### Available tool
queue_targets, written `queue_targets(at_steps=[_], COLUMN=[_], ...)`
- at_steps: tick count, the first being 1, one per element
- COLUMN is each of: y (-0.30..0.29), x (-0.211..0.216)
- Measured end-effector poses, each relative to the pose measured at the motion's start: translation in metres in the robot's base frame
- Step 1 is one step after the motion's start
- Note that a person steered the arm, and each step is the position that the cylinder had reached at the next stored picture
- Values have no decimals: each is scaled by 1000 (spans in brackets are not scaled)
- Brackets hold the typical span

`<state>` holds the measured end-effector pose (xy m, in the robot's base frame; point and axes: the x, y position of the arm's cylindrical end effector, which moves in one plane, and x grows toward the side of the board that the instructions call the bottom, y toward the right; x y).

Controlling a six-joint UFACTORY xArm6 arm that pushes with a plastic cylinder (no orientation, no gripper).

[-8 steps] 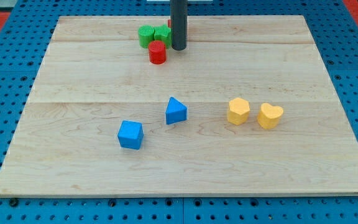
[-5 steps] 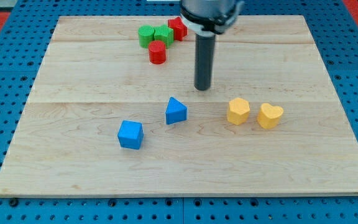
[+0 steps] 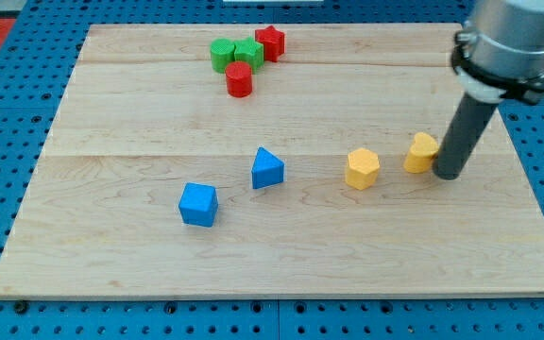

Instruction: Push the yellow blocks towards the center right of the board

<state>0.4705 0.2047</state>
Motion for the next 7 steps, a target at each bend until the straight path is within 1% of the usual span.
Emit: queue_targets(at_steps=[1, 2, 3, 4, 6, 7], y=[-11, 2, -67, -133, -128, -71], x=[-10, 17, 30, 29, -13, -25])
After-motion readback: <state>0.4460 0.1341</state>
